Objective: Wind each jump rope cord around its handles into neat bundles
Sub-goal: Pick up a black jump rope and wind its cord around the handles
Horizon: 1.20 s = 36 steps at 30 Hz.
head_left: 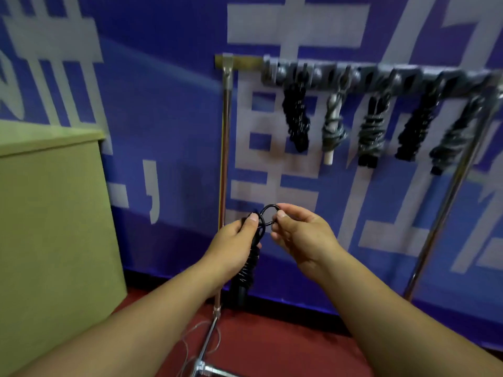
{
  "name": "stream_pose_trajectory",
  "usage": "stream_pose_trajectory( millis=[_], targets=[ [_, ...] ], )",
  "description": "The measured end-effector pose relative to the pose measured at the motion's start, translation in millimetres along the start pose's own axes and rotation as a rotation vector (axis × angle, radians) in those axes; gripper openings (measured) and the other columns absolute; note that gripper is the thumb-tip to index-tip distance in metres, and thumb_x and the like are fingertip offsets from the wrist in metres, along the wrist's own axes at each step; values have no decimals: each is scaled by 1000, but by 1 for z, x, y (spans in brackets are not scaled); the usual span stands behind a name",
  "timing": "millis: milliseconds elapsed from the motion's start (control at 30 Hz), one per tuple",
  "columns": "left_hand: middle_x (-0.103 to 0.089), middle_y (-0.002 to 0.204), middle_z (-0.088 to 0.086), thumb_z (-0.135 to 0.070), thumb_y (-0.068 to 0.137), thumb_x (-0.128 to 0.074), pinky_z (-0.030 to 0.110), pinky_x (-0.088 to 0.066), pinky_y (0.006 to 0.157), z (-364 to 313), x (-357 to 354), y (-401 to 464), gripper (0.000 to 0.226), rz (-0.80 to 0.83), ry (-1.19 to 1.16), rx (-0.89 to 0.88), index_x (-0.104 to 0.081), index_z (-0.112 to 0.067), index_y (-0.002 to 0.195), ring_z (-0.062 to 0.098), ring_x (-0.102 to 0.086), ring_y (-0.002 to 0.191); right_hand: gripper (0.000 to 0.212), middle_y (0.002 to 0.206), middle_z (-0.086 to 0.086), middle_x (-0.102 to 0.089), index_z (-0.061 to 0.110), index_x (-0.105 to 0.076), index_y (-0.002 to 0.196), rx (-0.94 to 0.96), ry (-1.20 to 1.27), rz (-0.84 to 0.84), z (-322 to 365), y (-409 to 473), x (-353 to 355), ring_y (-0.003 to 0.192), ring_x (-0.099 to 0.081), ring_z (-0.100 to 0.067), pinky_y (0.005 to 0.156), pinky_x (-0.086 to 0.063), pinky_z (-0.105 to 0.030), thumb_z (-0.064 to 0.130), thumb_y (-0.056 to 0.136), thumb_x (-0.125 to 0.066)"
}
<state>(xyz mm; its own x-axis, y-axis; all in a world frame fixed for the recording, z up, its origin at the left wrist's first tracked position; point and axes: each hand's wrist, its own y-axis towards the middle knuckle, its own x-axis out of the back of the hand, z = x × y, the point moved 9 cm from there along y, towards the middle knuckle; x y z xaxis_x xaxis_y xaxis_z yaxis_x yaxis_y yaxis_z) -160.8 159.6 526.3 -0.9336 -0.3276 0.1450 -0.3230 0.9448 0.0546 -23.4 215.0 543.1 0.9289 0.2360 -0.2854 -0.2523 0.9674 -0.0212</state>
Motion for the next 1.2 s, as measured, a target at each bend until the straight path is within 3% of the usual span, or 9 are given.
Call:
stream_pose_trajectory(
  millis=[100,433,600,733,867,933,1000,1100,1200],
  targets=[
    [-75,87,3,-60,97,-43,46,-55,89,-41,6,16,45,-20,47,-36,-68,-23,93,25,-71,86,17,84,-8,-67,6,-67,109,85,-76,-6,50,13,-10,73,-62,-18,72,-60,-30,0,95,-60],
    [-71,105,9,-64,98,-37,44,-53,96,-159,20,84,57,-77,189,-121,-67,-16,101,27,-66,98,10,83,-11,-70,5,-70,100,371,-306,-72,197,64,-50,69,-65,-18,60,-57,-22,2,91,-66],
    [-67,103,7,-61,100,-34,34,-50,81,-210,34,119,51,-167,155,-192,-63,-19,102,22,-62,93,10,88,-8,-73,14,-72,96,491,-388,-68,253,89,-79,80,-72,-21,78,-62,-33,7,92,-66],
    [-67,99,9,-61,99,-34,36,-52,80,-234,45,144,57,-282,74,-209,-63,-13,107,25,-62,89,13,81,-7,-74,19,-70,80,573,-445,-120,286,109,-95,79,-74,-24,76,-62,-39,9,89,-70],
    [-60,124,15,-55,101,-38,34,-42,79,-230,51,164,60,-398,67,-115,-54,-7,131,29,-58,102,26,85,-12,-73,22,-66,70,527,-576,-122,283,138,-110,81,-73,-28,75,-62,-42,0,84,-69],
    [-58,129,17,-54,101,-40,33,-40,81,-214,48,170,63,-390,108,-32,-48,-4,138,31,-55,104,25,91,-13,-72,21,-68,73,502,-683,-97,268,145,-114,88,-72,-31,78,-61,-44,-2,81,-65],
    [-61,117,14,-57,100,-39,31,-41,77,-200,42,173,64,-355,141,10,-51,-5,134,28,-56,94,31,93,-9,-72,24,-70,79,497,-717,-65,252,149,-113,91,-70,-30,80,-60,-45,-4,84,-58],
    [-59,88,2,-60,100,-36,30,-41,68,-193,38,173,53,-308,142,-93,-61,-14,110,17,-54,77,37,98,1,-70,23,-68,118,560,-603,-46,235,140,-102,93,-69,-20,86,-59,-42,0,92,-58],
    [-64,99,-3,-57,99,-43,30,-48,73,-179,41,170,42,-256,97,-200,-64,-22,106,14,-59,89,28,95,4,-71,13,-66,123,558,-529,-27,212,131,-87,88,-70,-15,85,-59,-42,15,96,-62]
  ],
)
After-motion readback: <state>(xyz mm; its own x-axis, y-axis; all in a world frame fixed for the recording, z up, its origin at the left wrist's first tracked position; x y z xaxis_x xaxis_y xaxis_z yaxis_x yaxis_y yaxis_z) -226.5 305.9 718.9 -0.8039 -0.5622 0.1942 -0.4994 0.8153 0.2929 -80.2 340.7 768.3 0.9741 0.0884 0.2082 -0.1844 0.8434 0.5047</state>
